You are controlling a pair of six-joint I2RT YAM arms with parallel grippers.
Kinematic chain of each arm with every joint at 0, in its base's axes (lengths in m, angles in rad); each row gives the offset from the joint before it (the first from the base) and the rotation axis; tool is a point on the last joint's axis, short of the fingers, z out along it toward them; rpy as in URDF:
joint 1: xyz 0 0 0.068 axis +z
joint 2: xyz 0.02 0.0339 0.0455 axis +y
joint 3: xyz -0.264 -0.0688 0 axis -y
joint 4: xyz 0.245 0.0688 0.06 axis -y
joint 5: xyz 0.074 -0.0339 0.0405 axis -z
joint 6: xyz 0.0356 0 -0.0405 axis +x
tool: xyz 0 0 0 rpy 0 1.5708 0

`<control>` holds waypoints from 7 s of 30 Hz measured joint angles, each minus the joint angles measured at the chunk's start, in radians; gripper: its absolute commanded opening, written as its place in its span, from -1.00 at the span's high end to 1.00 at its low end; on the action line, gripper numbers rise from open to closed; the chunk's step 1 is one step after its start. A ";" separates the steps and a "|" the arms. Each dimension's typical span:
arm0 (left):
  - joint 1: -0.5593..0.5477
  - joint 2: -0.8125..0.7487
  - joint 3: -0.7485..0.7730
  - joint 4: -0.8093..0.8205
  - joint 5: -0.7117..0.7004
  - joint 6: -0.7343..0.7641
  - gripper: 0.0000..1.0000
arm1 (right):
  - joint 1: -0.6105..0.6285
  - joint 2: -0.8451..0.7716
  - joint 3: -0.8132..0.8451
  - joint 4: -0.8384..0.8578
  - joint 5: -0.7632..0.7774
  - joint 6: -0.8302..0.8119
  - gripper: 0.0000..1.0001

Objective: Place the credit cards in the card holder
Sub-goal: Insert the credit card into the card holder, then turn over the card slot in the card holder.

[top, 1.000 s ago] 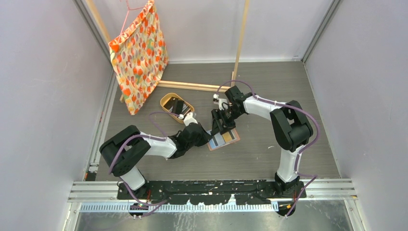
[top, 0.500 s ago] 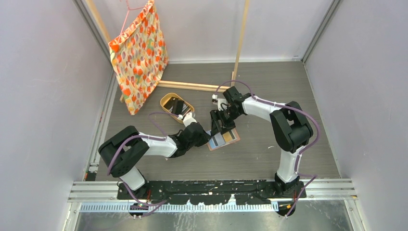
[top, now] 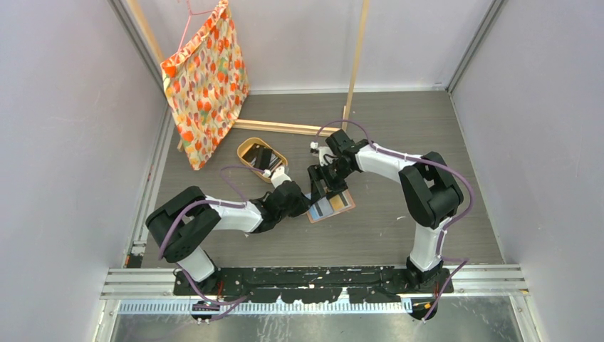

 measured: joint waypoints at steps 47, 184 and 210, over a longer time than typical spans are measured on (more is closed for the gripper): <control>0.003 -0.211 -0.042 0.023 0.124 0.217 0.25 | -0.077 -0.142 -0.011 -0.123 0.222 -0.259 0.79; 0.059 -0.009 0.012 0.109 0.323 0.160 0.18 | -0.219 0.031 0.064 -0.277 -0.130 -0.382 0.60; 0.059 0.065 0.027 0.278 0.335 0.092 0.37 | -0.225 -0.021 0.064 -0.284 -0.156 -0.386 0.57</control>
